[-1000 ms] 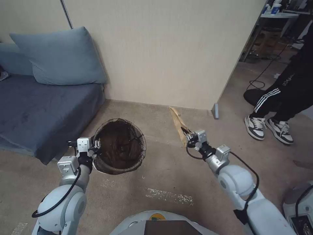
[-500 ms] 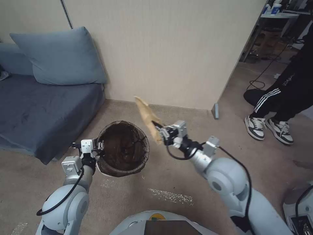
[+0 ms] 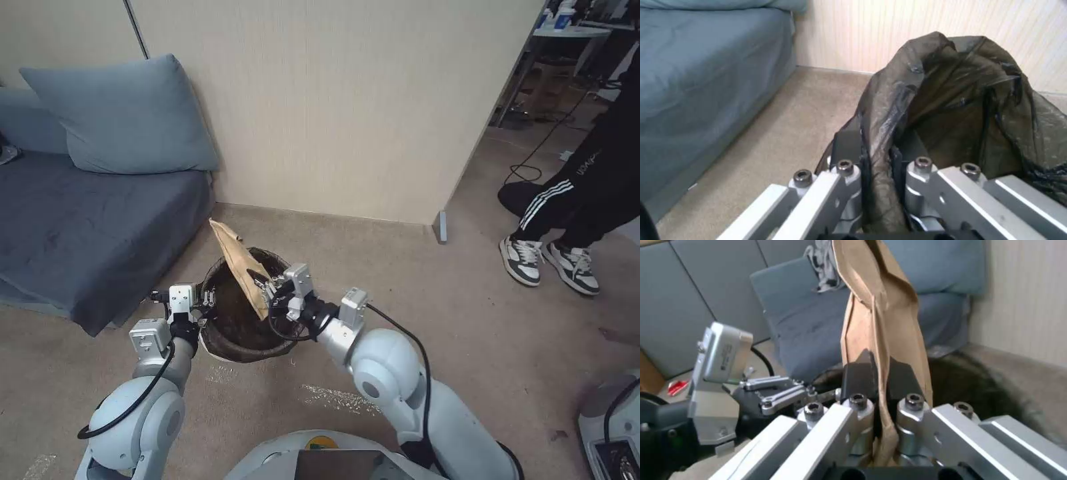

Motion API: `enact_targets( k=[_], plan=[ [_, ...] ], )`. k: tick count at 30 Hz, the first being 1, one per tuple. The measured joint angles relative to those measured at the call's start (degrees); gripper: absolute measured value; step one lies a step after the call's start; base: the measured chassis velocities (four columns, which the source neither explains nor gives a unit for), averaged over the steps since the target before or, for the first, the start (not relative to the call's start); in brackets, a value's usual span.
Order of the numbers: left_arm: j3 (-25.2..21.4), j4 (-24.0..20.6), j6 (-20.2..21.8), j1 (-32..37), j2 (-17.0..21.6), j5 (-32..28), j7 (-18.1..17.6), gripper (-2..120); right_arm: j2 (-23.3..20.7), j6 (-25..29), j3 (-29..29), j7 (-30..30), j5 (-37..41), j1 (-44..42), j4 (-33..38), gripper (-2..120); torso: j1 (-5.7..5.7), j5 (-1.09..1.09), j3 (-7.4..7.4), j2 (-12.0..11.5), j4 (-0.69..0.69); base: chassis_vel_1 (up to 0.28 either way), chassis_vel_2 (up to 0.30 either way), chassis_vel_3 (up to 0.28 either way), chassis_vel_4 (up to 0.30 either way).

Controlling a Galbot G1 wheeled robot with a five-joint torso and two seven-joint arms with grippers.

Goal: Pick up the trash bin, then pick up the garbage from the floor and place it into the trash bin.

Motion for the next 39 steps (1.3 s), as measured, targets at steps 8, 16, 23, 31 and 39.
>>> enact_targets(
  k=[8,16,23,31,39],
  plan=[
    [-0.32,-0.05,0.03,-0.36,0.34,-0.67,0.10,7,1.50,0.12,-2.24,1.79,-2.70,1.06,-3.61,13,0.00,0.00,0.00,0.00,0.00,0.000,0.000,0.000,0.000],
    [-0.33,-0.03,0.09,-0.71,0.48,-1.07,0.25,7,1.94,0.15,-2.65,2.67,-2.98,1.32,-4.34,41,0.00,0.01,-0.01,0.00,0.00,0.000,0.000,0.000,0.000],
    [-0.48,0.05,0.24,-0.86,1.09,-1.52,0.28,7,1.96,0.26,-2.13,2.97,-2.90,1.52,-3.95,68,0.00,0.01,-0.01,0.00,0.00,0.000,0.000,0.000,0.000],
    [-0.37,0.37,0.32,-1.18,1.11,-1.60,0.30,7,1.87,0.30,-0.01,3.34,-2.12,1.83,-2.59,90,0.00,0.02,0.00,0.00,0.00,0.000,0.000,0.000,0.000],
    [-0.81,0.90,0.35,-1.46,0.85,-1.80,0.29,7,-0.24,1.16,13.99,2.50,-0.51,-1.90,4.16,100,0.00,0.03,-0.01,0.00,0.00,0.000,0.000,0.000,0.000]
  ],
)
